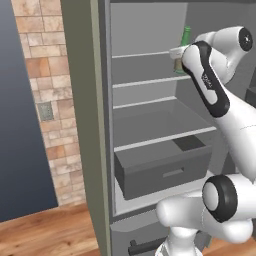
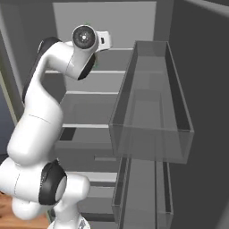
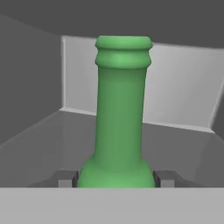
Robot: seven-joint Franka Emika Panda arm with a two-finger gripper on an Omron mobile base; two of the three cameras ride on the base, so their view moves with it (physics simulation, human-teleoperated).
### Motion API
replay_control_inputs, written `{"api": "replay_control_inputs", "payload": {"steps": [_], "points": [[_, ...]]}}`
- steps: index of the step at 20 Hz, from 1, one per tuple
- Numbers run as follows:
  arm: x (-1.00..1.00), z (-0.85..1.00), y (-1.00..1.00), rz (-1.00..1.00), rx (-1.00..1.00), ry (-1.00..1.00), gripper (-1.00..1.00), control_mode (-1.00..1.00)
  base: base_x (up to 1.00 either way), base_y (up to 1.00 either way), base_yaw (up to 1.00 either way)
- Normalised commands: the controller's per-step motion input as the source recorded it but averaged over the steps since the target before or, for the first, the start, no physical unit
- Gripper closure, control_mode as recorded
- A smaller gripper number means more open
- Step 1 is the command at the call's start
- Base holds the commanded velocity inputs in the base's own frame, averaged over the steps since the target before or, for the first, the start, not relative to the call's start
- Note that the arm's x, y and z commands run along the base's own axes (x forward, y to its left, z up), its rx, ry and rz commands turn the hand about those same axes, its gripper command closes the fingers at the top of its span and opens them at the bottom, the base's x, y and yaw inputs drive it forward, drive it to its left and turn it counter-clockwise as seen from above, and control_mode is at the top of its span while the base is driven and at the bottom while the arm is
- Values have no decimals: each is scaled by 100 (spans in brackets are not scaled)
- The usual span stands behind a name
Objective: Place the beer on the top shelf of the fridge to keep it out of children's reach, and place the lemon and squash on lower shelves for easy access.
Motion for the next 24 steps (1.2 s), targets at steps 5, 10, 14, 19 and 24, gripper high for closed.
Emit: {"api": "replay_control_inputs", "payload": {"steps": [5,10,14,19,24], "points": [[60,-59,7,1,-1,0,100,-100,0,0,0],[55,-46,1,2,0,0,100,-100,0,0,0],[64,-7,0,1,0,0,100,-100,0,0,0],[69,0,0,0,0,0,100,-100,0,0,0],[69,0,0,0,0,0,100,-100,0,0,0]]}}
